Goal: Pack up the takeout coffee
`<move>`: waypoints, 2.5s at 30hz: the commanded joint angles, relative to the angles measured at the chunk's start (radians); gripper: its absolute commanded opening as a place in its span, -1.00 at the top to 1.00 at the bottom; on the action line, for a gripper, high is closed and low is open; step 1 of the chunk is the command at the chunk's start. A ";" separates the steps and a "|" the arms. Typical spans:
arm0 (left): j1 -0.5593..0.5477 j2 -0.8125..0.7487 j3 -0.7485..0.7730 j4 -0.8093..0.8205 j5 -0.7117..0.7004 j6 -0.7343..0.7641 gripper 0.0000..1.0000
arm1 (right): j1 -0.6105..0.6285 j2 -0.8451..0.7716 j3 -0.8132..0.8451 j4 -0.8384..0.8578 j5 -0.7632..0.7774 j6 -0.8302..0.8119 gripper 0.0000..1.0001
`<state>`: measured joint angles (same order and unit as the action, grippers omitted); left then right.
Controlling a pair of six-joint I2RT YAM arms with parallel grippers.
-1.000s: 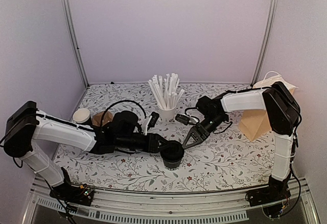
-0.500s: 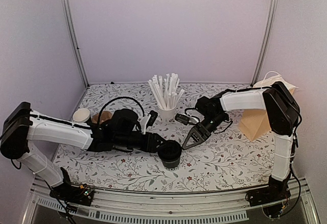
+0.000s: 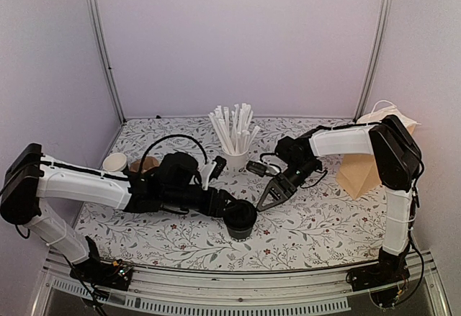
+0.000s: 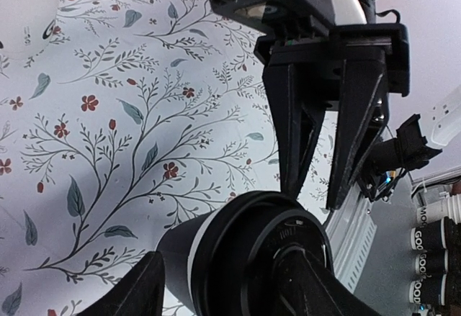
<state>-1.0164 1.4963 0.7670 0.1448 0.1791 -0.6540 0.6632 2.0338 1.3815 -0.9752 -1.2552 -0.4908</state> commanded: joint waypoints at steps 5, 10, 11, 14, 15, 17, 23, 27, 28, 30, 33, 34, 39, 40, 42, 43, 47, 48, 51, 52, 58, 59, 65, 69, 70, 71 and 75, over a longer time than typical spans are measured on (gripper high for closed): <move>-0.015 -0.119 0.023 -0.118 -0.060 0.014 -0.34 | 0.006 0.029 0.021 0.016 0.018 0.000 0.44; 0.004 -0.196 -0.059 -0.193 -0.094 -0.127 -0.29 | 0.006 0.031 0.023 0.033 0.051 0.021 0.44; 0.010 -0.206 -0.086 -0.173 -0.065 -0.161 -0.24 | 0.006 0.031 0.025 0.035 0.054 0.026 0.44; 0.017 -0.226 -0.159 -0.055 0.028 -0.233 -0.09 | 0.006 0.031 0.032 0.035 0.056 0.032 0.44; 0.018 -0.226 -0.174 -0.023 0.054 -0.243 -0.06 | 0.006 0.032 0.034 0.035 0.056 0.032 0.44; 0.019 -0.223 -0.190 0.025 0.090 -0.263 0.01 | 0.006 0.033 0.037 0.034 0.056 0.031 0.44; 0.028 -0.205 -0.197 0.065 0.112 -0.273 0.09 | 0.006 0.038 0.049 0.033 0.060 0.034 0.44; 0.046 -0.190 -0.224 0.128 0.142 -0.294 0.13 | 0.006 0.042 0.053 0.035 0.067 0.039 0.45; 0.051 -0.185 -0.229 0.136 0.149 -0.298 0.15 | 0.006 0.043 0.054 0.035 0.066 0.040 0.45; 0.065 -0.176 -0.241 0.166 0.170 -0.310 0.19 | 0.006 0.044 0.055 0.035 0.068 0.041 0.45; 0.074 -0.160 -0.247 0.195 0.178 -0.320 0.21 | 0.006 0.047 0.057 0.035 0.067 0.042 0.47; 0.076 -0.153 -0.244 0.198 0.182 -0.318 0.22 | 0.006 0.049 0.057 0.035 0.067 0.042 0.46; 0.079 -0.117 -0.238 0.239 0.202 -0.318 0.23 | 0.006 0.052 0.059 0.035 0.064 0.043 0.47; 0.081 -0.110 -0.238 0.245 0.204 -0.319 0.23 | 0.007 0.052 0.060 0.035 0.063 0.042 0.47; 0.085 -0.095 -0.237 0.249 0.208 -0.323 0.24 | 0.007 0.053 0.060 0.035 0.062 0.042 0.47; 0.087 -0.089 -0.238 0.249 0.212 -0.324 0.24 | 0.007 0.054 0.060 0.035 0.060 0.041 0.47; 0.095 -0.067 -0.244 0.241 0.213 -0.332 0.26 | 0.007 0.060 0.063 0.033 0.059 0.041 0.47; 0.097 -0.063 -0.246 0.236 0.214 -0.334 0.26 | 0.008 0.062 0.063 0.033 0.058 0.041 0.47; 0.103 -0.047 -0.256 0.216 0.215 -0.339 0.28 | 0.009 0.067 0.066 0.032 0.059 0.041 0.46; 0.105 -0.042 -0.259 0.210 0.216 -0.343 0.29 | 0.010 0.070 0.066 0.032 0.057 0.041 0.46; 0.106 -0.018 -0.269 0.195 0.233 -0.345 0.30 | 0.018 0.077 0.074 -0.015 0.009 -0.003 0.41; 0.106 -0.014 -0.267 0.190 0.235 -0.343 0.30 | 0.020 0.076 0.074 -0.018 0.005 -0.008 0.40; 0.106 0.020 -0.259 0.180 0.249 -0.334 0.32 | 0.040 0.083 0.062 0.001 0.050 0.000 0.37; 0.106 0.044 -0.266 0.171 0.252 -0.333 0.36 | 0.041 0.093 0.039 0.047 0.122 0.060 0.41; 0.105 0.050 -0.268 0.160 0.251 -0.331 0.37 | 0.041 0.095 0.032 0.059 0.148 0.071 0.41; 0.104 0.057 -0.270 0.143 0.246 -0.326 0.38 | 0.041 0.098 0.023 0.074 0.175 0.094 0.42; 0.102 0.100 -0.285 0.064 0.215 -0.300 0.42 | 0.041 0.112 -0.025 0.134 0.306 0.178 0.46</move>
<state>-0.9104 1.4956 0.5247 0.4480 0.4656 -0.9939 0.6743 2.0903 1.4132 -0.9665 -1.2015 -0.4065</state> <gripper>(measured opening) 0.300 0.283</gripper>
